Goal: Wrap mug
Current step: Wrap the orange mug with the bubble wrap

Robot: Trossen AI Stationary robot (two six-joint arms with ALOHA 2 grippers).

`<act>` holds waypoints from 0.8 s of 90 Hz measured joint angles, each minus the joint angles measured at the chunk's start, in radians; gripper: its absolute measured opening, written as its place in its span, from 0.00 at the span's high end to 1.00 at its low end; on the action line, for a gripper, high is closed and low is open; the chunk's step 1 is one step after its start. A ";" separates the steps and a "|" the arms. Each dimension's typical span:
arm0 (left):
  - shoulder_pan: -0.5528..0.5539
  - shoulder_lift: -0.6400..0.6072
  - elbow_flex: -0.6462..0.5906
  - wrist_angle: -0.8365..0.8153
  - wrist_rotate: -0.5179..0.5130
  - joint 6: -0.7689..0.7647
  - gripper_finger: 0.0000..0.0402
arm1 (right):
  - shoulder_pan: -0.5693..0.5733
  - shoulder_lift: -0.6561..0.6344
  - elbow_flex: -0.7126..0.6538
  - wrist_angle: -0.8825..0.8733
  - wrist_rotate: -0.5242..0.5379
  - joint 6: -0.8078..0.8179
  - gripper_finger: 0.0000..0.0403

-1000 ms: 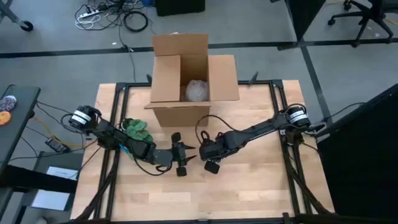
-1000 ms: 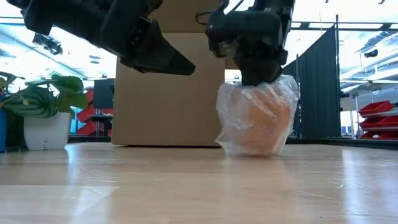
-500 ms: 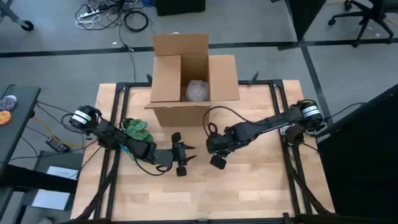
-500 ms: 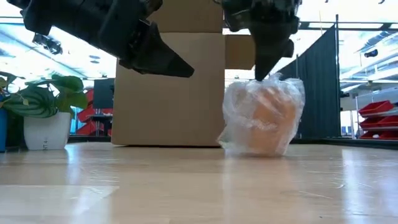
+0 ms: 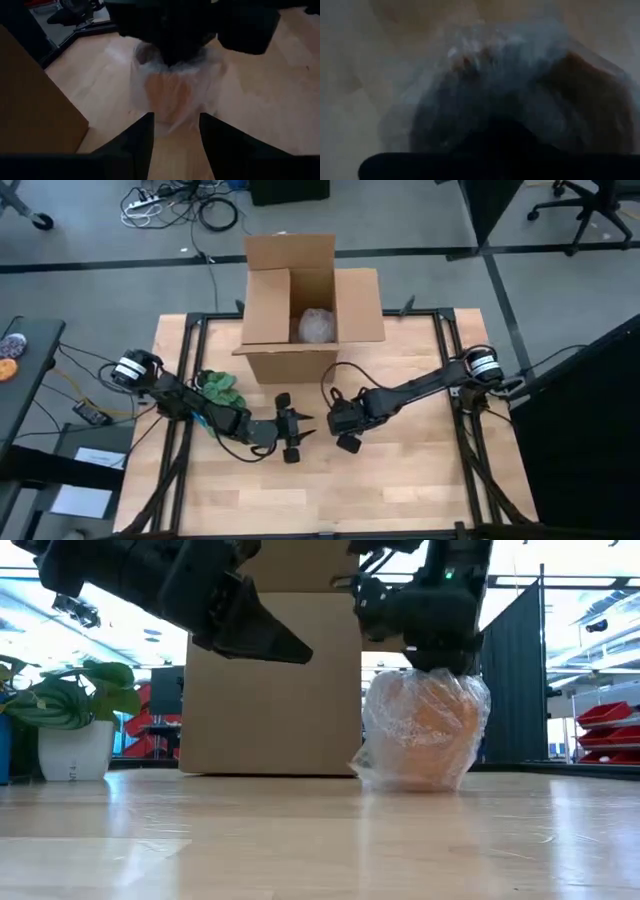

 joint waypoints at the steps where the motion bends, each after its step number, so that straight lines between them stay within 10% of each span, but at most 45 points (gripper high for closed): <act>1: 0.000 0.000 0.000 0.000 0.000 0.000 0.65 | 0.000 0.002 0.000 0.001 0.000 -0.002 1.00; 72: 0.000 0.000 0.000 0.007 -0.001 -0.002 0.65 | 0.003 -0.148 0.006 0.123 0.008 -0.055 1.00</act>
